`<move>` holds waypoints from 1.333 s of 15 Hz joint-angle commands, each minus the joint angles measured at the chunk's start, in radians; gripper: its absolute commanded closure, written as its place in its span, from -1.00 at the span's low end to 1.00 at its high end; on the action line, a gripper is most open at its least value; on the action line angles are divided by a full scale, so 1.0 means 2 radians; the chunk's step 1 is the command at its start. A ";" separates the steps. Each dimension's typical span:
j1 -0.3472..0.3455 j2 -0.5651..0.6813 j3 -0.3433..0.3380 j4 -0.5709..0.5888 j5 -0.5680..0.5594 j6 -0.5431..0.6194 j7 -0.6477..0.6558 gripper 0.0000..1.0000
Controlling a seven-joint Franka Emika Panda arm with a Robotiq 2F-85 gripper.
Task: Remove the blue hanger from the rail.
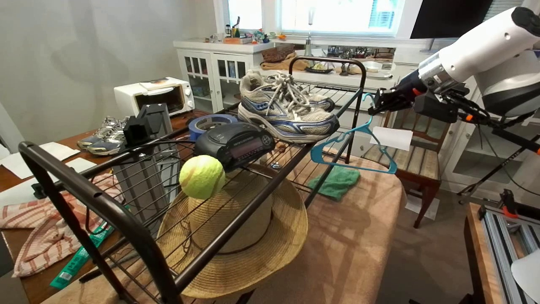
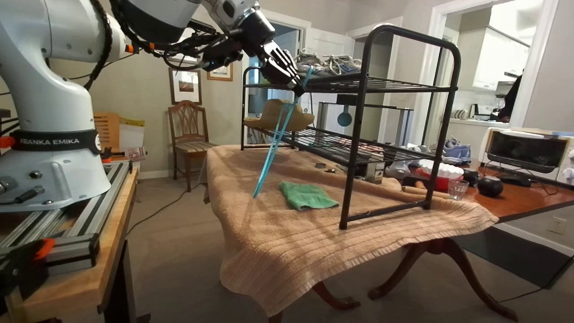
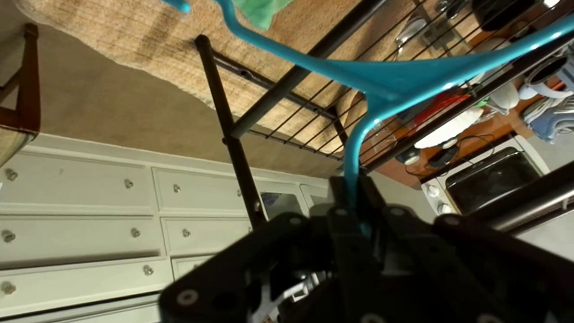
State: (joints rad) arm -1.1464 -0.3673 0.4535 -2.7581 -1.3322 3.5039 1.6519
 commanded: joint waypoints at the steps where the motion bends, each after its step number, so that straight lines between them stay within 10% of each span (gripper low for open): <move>1: -0.021 0.015 -0.001 0.000 -0.029 0.018 -0.017 0.95; 9: -0.030 0.017 0.010 0.001 -0.069 -0.014 -0.091 0.95; 20: -0.023 0.051 0.107 0.008 -0.067 -0.211 -0.088 0.95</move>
State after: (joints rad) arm -1.1898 -0.3219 0.6246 -2.7570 -1.4612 3.1476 1.4636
